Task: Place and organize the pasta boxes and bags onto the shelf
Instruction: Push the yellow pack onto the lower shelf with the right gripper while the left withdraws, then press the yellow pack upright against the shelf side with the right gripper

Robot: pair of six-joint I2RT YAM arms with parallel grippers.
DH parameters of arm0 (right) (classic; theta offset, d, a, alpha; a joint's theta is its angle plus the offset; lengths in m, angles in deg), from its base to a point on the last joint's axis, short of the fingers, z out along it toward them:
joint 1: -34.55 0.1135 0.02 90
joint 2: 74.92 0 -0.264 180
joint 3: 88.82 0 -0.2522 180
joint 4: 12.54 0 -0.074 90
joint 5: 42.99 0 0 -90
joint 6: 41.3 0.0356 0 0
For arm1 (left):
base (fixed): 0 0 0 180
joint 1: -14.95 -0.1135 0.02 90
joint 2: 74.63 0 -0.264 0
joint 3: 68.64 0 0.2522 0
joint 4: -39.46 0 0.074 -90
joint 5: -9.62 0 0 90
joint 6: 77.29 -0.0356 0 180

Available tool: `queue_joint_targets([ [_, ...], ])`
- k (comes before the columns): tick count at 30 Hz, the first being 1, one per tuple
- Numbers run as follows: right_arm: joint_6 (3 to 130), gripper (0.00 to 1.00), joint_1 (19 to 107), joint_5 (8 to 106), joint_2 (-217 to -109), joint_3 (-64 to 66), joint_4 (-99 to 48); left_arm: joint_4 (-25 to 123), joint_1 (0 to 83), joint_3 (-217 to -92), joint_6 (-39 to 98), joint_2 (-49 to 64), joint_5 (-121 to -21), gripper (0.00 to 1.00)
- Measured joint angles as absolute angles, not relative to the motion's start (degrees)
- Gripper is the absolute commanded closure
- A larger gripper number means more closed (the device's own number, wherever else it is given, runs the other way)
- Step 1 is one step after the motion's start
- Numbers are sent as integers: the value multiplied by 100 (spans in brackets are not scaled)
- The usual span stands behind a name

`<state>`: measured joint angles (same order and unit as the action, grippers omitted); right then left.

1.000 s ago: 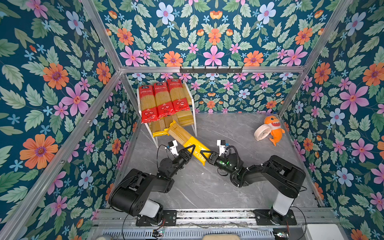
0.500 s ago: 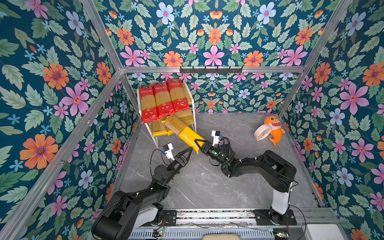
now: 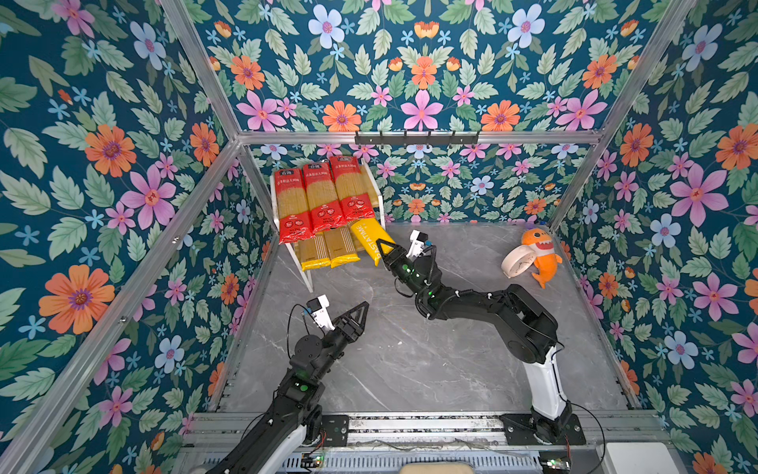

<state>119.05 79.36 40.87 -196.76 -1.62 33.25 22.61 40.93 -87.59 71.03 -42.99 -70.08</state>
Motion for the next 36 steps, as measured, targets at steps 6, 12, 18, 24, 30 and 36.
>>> queue_joint_targets([
  [6, 12222, 96, 8004, 3480, -20209, -991, 2739, 3152, 4093, -8741, 6952, -4498, -7191, 39],
  [12, 12672, 77, 8122, 2942, -20463, -1277, 2094, 3358, 4093, -8735, 6920, -4430, -7272, 39],
  [18, 12862, 53, 8196, 2741, -20456, -1338, 2005, 3345, 4093, -8731, 6915, -4292, -7270, 39],
  [24, 12947, 49, 8212, 2798, -20091, -997, 1605, 3334, 4093, -8678, 6915, -4273, -7270, 39],
  [30, 12882, 48, 8166, 3237, -19741, -514, 1382, 3279, 4093, -8650, 6915, -4266, -7268, 39],
  [36, 12427, 50, 7910, 4004, -19374, -167, 1344, 3220, 4093, -8623, 6915, -4264, -7253, 39],
])
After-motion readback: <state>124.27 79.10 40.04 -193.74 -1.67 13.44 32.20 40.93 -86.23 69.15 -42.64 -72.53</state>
